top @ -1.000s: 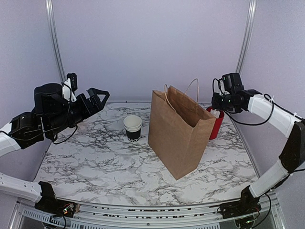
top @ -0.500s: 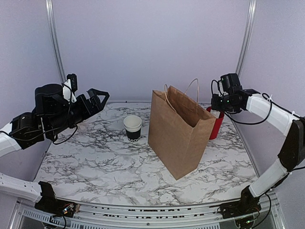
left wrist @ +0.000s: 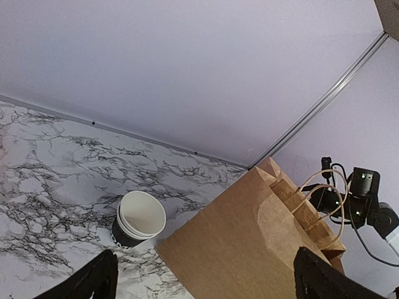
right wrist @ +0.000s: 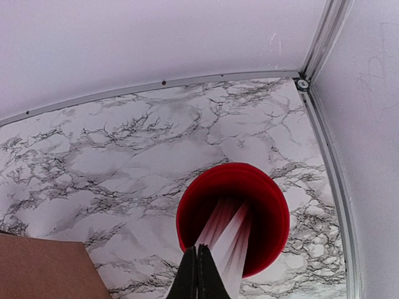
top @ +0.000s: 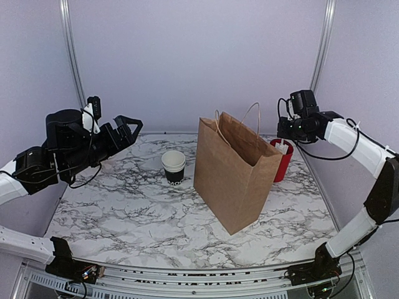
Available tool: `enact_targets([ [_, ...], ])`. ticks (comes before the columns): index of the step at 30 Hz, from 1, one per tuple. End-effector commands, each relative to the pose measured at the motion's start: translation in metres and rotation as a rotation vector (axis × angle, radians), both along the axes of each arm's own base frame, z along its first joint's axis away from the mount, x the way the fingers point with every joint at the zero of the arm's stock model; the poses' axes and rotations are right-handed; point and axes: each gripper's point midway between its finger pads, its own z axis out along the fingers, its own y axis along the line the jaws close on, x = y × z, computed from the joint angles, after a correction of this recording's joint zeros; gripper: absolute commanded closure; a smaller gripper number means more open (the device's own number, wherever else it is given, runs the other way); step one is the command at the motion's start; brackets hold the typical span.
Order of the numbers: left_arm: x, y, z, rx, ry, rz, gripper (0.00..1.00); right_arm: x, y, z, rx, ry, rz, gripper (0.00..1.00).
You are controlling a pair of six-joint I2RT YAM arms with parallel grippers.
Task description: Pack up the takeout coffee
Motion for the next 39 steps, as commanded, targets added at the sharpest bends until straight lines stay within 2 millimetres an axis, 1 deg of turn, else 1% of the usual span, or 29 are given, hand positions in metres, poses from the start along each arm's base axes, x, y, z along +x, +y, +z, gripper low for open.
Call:
enact_targets([
  [1, 0.002, 0.001, 0.005, 0.0, -0.007, 0.004, 0.01, -0.008, 0.0, 0.043, 0.005, -0.083, 0.001, 1.0],
  [10, 0.004, 0.0, 0.003, 0.001, -0.002, 0.003, 0.01, -0.022, -0.005, 0.088, 0.027, -0.17, -0.002, 1.0],
  [19, 0.003, 0.001, 0.002, -0.001, -0.002, 0.002, 0.01, -0.037, -0.008, 0.121, 0.06, -0.248, 0.004, 1.0],
  [28, 0.002, 0.001, 0.002, -0.001, -0.001, 0.002, 0.01, -0.061, -0.01, 0.175, 0.117, -0.366, 0.023, 1.0],
  [35, 0.003, 0.001, 0.0, 0.0, 0.002, 0.001, 0.01, -0.081, -0.007, 0.209, 0.183, -0.465, 0.063, 1.0],
  [39, 0.003, 0.001, -0.001, 0.001, 0.003, 0.001, 0.01, -0.092, 0.002, 0.229, 0.241, -0.53, 0.123, 1.0],
])
